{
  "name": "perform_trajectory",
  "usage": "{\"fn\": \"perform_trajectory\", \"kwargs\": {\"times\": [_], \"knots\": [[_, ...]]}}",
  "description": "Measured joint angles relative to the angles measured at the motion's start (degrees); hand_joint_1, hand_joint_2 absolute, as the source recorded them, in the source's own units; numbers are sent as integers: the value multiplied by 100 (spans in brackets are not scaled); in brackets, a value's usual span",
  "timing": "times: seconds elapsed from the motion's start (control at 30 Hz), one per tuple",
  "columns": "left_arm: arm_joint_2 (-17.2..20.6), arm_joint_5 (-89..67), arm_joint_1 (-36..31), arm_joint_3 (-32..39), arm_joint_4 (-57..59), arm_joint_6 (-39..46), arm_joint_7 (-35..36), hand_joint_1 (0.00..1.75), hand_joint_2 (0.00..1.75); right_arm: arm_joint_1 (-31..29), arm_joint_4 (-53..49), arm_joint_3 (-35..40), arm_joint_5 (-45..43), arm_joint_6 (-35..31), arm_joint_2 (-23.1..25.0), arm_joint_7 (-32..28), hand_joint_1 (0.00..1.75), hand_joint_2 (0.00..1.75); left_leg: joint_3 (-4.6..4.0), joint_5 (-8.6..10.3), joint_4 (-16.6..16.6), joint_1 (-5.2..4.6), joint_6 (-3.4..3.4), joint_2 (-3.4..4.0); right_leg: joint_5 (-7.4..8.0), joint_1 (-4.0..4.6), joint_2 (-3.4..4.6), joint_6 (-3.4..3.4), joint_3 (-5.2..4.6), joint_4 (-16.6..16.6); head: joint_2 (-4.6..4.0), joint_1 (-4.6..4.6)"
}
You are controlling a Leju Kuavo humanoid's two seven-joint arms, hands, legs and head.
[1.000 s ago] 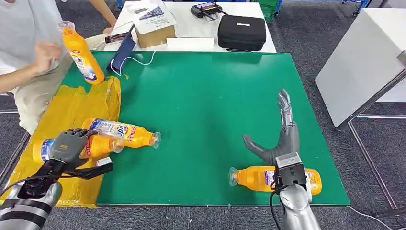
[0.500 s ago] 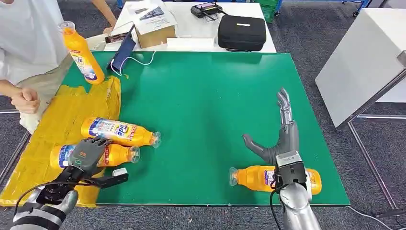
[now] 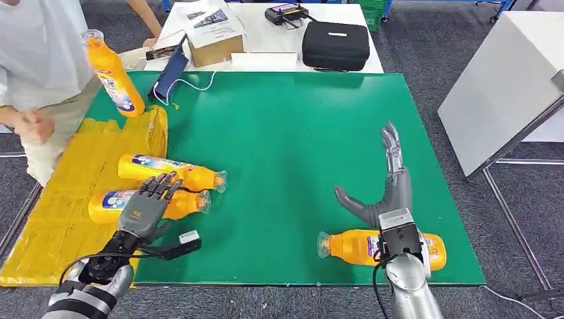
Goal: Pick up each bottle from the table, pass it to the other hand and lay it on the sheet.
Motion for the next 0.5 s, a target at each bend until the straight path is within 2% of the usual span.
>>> {"fn": "perform_trajectory", "kwargs": {"times": [0.37, 0.5], "knots": [[-77, 4, 0, 0, 0, 4, 0, 0, 175, 0, 2, 0, 0, -2, 4, 2, 0, 175, 0, 0, 0, 0, 0, 1, 0, 0, 0, 0, 1, 0, 0, 0], [-122, 150, 16, 30, -61, 260, -68, 0, 175, 3, 4, 0, 31, -26, 4, 9, 0, 175, 0, 0, 0, 0, 0, 0, 0, 0, -1, 0, 1, 0, 0, 0]]}}
